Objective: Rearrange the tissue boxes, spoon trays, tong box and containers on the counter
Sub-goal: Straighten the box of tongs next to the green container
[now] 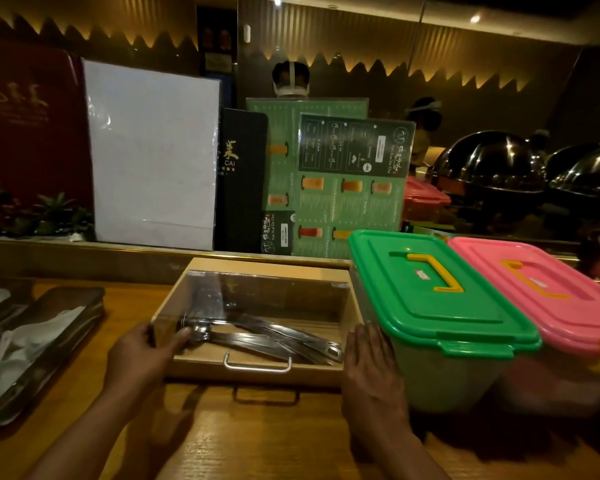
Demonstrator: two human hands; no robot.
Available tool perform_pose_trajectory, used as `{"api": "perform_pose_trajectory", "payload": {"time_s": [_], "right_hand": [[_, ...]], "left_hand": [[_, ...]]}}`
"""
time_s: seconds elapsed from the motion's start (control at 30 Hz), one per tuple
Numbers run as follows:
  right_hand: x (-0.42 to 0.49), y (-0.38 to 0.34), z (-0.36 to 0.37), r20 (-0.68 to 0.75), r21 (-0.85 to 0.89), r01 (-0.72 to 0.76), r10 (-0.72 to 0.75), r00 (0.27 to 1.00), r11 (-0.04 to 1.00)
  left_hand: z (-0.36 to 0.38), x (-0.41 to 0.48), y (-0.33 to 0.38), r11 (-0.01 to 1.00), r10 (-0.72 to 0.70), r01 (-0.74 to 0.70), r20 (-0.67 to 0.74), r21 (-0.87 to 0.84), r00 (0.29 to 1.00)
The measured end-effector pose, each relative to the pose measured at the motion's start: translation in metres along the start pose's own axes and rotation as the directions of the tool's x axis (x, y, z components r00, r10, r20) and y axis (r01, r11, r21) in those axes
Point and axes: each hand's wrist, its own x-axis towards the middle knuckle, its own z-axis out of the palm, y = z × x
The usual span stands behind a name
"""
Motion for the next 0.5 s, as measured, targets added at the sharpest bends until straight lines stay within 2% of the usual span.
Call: {"api": "perform_pose_trajectory", "payload": {"time_s": [0.5], "right_hand": [[-0.0006,0.0035,0.0053,0.001,-0.042,0.017,-0.017,1.000,0.999]], "left_hand": [[0.0036,-0.0056,0.0065,0.999,0.031,-0.031,-0.009,0.007,0.999]]}}
